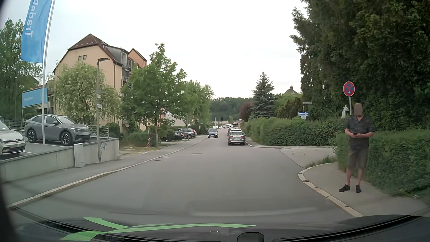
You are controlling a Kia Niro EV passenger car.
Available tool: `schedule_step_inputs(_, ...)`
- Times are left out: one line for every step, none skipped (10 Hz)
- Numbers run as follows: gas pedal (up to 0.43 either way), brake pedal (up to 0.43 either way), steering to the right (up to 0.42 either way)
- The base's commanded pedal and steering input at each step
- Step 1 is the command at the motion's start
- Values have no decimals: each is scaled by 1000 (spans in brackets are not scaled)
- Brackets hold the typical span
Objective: Follow the waypoints while adhering to traffic rules and regulations
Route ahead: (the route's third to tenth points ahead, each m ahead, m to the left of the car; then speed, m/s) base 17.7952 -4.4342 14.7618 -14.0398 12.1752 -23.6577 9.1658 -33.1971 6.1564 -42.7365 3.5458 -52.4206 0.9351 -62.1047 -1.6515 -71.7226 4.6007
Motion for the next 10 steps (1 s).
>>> schedule_step_inputs(0,189,-5)
schedule_step_inputs(0,189,-4)
schedule_step_inputs(0,195,-4)
schedule_step_inputs(0,189,-3)
schedule_step_inputs(0,189,-3)
schedule_step_inputs(0,189,-2)
schedule_step_inputs(0,189,-2)
schedule_step_inputs(0,189,-1)
schedule_step_inputs(0,189,-1)
schedule_step_inputs(0,183,0)
